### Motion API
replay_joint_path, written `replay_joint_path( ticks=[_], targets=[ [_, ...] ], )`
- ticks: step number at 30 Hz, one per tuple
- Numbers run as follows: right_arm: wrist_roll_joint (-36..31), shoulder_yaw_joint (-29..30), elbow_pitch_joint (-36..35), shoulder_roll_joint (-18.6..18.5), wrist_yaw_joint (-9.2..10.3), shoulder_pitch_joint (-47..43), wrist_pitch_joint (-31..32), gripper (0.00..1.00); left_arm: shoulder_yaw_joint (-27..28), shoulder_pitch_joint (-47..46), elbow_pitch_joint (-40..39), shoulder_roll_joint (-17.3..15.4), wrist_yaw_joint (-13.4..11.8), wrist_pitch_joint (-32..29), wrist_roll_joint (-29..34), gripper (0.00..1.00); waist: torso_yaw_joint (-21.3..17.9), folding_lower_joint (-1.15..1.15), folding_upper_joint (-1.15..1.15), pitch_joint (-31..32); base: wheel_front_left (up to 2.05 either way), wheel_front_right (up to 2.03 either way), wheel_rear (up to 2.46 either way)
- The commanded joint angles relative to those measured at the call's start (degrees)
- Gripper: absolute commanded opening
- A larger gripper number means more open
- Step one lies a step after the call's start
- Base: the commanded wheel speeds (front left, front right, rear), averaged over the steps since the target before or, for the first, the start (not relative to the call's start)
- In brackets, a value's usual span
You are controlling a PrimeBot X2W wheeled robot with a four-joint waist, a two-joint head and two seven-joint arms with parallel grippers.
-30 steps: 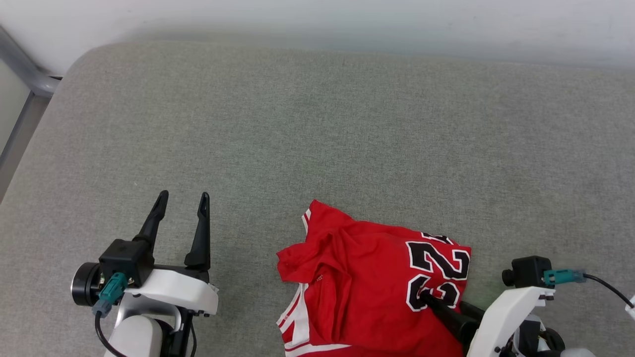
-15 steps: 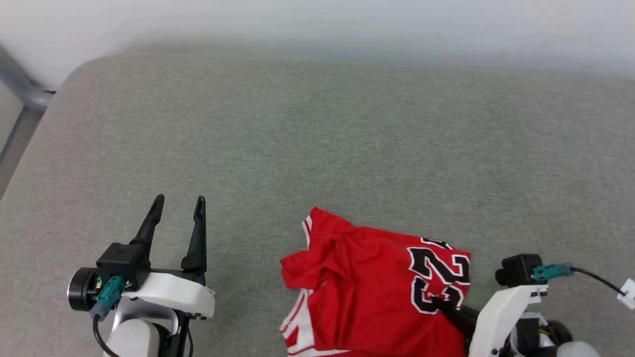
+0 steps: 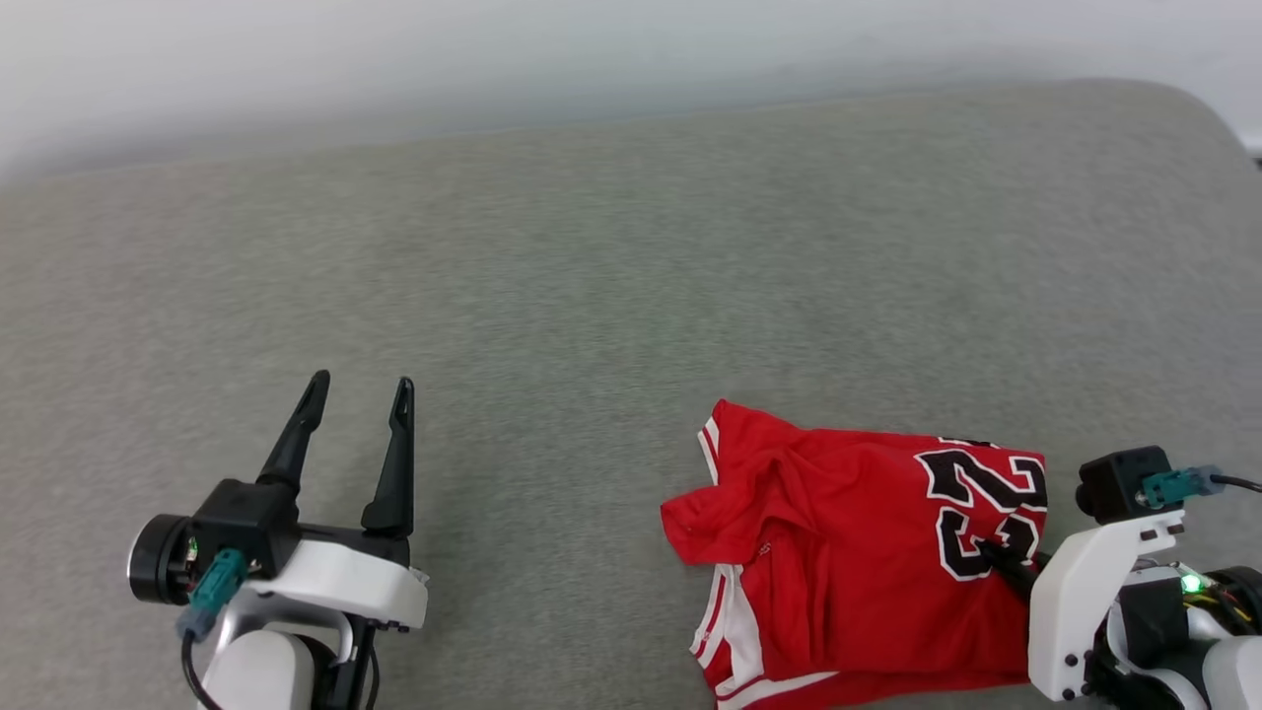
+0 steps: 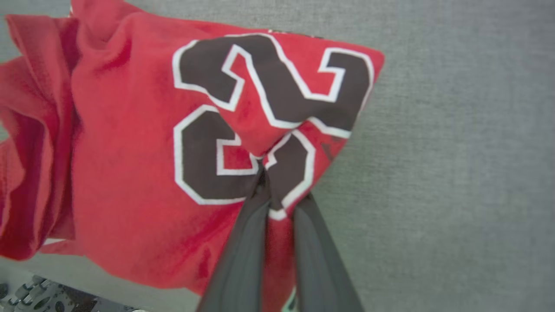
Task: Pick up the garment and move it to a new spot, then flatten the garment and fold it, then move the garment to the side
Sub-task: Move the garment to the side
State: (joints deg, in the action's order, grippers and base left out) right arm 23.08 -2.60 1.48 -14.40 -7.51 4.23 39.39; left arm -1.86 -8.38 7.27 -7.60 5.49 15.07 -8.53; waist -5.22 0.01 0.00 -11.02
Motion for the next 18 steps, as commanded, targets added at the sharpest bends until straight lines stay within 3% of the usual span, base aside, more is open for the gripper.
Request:
replay_joint_path(
  ticks=[1, 12, 18],
  targets=[
    [-0.6, 0.0, -0.4, -0.3, 0.05, 1.2, 0.2, 0.00, 0.1, -0.6, -0.6, -0.7, 0.0, 0.1, 0.6, 1.00, -6.3, -0.01, 0.00, -1.5, 0.00, 0.00, 0.00],
    [-2.9, -2.5, 4.2, -1.9, 0.05, 10.1, -5.4, 0.00, -0.4, -2.1, -3.4, -3.2, 0.1, -0.8, 1.3, 1.00, -19.7, -0.01, 0.00, -5.8, 0.00, 0.00, 0.00],
    [-3.9, -1.8, 9.7, -3.2, 0.06, 18.5, -10.3, 0.00, -1.9, -4.6, -7.0, -4.6, 0.5, -3.3, 1.9, 1.00, -21.4, -0.01, 0.00, -10.4, 0.00, 0.00, 0.00]
  ],
)
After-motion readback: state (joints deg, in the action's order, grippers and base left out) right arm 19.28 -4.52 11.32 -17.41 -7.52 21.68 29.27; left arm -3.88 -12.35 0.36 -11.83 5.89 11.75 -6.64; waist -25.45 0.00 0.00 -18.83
